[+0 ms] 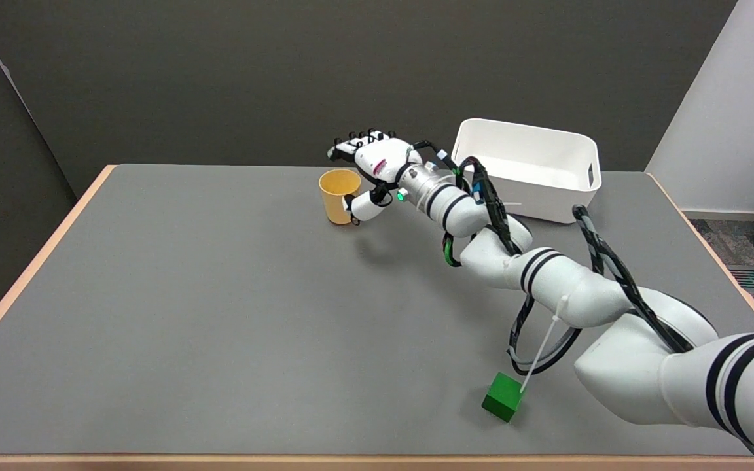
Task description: Pick up the yellow cup.
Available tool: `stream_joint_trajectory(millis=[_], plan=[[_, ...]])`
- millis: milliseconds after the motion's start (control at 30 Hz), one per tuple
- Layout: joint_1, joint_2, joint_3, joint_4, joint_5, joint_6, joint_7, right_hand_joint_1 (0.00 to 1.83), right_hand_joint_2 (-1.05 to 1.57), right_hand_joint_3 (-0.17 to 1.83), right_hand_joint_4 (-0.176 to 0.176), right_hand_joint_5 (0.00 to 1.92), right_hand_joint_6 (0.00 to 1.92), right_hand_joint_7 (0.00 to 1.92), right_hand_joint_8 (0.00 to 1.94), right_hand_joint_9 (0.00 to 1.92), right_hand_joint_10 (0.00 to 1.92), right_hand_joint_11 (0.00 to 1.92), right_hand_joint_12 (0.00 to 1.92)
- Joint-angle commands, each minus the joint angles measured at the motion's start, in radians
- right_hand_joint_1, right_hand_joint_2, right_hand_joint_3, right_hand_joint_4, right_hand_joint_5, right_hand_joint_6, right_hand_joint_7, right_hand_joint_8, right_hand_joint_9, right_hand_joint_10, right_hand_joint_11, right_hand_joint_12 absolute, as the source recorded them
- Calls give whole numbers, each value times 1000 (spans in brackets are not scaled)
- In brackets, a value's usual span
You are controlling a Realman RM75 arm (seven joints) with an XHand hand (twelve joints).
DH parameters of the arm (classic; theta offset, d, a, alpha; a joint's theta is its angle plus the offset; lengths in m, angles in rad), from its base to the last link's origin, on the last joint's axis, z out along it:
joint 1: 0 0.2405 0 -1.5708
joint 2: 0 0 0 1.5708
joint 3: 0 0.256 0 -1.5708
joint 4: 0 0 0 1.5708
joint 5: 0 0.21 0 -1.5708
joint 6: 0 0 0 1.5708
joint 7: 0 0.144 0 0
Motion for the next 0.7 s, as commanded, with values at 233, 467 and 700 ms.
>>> stream_joint_trajectory(millis=[233, 467, 700], plan=[[-65, 46, 10, 80, 0, -29, 0, 757, 773, 898, 176, 332, 1026, 245, 298, 221, 595, 65, 1078], [-61, 42, -17, 76, 0, -42, 0, 759, 775, 899, 176, 329, 1030, 246, 299, 222, 597, 67, 1081], [-54, 36, -50, 70, 0, -54, 0, 764, 758, 933, 176, 322, 1033, 249, 296, 224, 601, 64, 1092]])
